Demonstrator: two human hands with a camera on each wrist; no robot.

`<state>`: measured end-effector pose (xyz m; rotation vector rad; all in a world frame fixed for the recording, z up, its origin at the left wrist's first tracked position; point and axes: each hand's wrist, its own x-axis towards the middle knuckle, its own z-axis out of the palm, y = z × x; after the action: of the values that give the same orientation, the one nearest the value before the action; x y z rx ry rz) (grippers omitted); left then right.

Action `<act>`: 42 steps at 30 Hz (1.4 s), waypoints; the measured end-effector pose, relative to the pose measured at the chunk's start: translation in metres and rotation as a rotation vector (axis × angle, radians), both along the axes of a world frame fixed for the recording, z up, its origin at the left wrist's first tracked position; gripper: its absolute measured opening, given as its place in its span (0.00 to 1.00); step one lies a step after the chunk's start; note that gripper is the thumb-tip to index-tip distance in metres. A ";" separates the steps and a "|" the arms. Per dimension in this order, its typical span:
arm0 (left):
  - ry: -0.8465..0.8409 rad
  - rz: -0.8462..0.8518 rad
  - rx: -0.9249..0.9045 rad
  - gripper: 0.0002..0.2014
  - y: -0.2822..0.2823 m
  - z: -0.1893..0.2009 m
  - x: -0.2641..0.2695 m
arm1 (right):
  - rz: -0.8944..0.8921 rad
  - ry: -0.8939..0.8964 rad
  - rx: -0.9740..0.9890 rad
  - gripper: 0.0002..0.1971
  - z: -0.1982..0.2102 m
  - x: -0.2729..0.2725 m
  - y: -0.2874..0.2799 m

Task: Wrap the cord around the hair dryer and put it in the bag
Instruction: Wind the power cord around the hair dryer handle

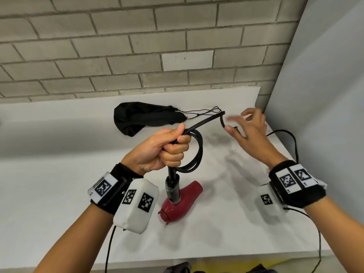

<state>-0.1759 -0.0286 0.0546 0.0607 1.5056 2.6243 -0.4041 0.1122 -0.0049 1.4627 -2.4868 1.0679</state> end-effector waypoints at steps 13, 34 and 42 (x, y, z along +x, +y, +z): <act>0.060 0.227 0.188 0.14 -0.011 -0.008 -0.008 | 0.191 0.119 -0.024 0.15 -0.056 0.060 0.080; 0.013 0.231 -0.242 0.16 0.024 0.008 -0.017 | 0.390 0.908 -0.030 0.15 0.085 0.121 0.036; 0.004 0.152 -0.284 0.19 0.027 0.007 -0.014 | 0.291 0.624 -0.019 0.13 0.104 0.101 0.032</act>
<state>-0.1896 -0.0011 0.0614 -0.0767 1.9373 2.4884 -0.3029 0.1437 0.0993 1.8365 -1.8667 0.5314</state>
